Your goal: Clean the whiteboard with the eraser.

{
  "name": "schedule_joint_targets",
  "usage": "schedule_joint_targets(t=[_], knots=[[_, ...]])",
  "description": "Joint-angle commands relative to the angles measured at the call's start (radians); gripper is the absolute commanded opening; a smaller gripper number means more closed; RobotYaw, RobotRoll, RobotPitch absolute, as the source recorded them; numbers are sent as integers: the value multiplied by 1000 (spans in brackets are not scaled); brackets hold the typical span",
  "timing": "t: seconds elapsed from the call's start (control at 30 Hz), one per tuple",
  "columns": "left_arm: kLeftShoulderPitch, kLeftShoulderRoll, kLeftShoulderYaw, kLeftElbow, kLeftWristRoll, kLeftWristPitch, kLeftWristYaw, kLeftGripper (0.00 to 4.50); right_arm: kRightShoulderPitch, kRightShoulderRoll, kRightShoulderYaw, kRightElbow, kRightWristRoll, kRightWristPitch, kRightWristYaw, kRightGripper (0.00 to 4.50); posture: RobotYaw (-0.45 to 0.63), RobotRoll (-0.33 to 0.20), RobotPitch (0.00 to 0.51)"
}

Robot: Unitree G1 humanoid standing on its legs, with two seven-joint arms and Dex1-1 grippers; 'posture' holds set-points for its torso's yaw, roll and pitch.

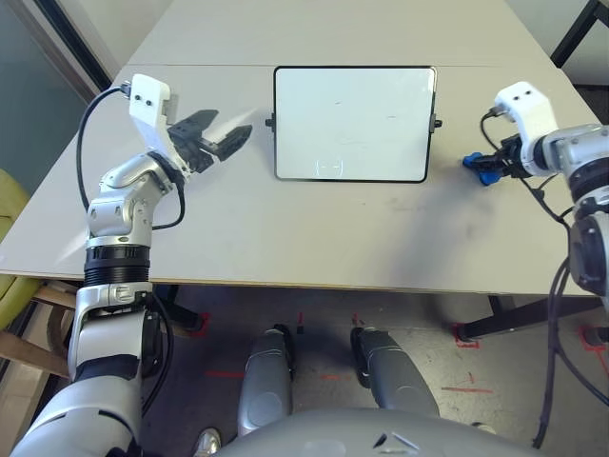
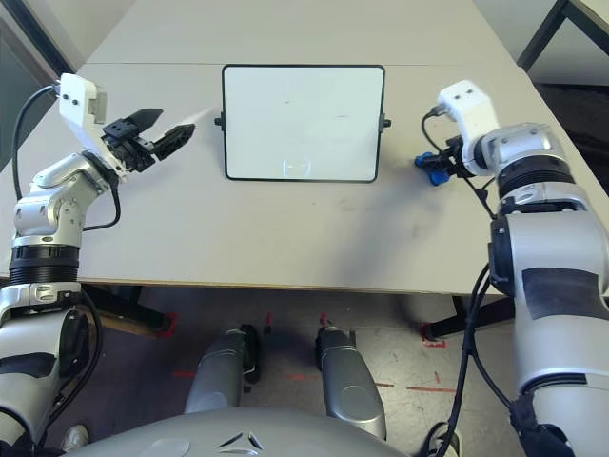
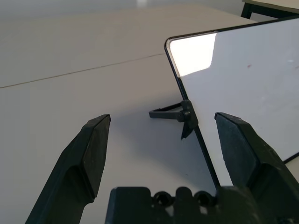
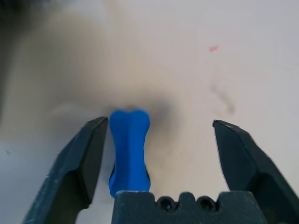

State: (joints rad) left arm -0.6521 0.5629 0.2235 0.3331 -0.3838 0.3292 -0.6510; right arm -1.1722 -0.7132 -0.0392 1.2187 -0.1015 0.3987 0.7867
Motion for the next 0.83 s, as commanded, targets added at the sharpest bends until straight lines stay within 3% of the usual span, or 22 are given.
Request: schedule_joint_targets(t=[0.03, 0.3, 0.47, 0.83], knots=[[3, 10, 68, 14, 18, -20, 101, 4500, 66, -34, -111, -48, 98, -139, -48, 4478, -107, 0, 175], [-9, 19, 200, 138, 64, -113, 362, 4500, 282, -30, -280, -123, 237, -410, -123, 4478, -82, 0, 183], [-6, 35, 237, 220, 83, -171, 438, 4500, 366, -2, -348, -124, 297, -526, -178, 4478, -78, 0, 184], [-49, 51, 206, 310, 84, -206, 397, 4500, 380, 22, -367, -128, 341, -597, -208, 4478, -89, 0, 169]])
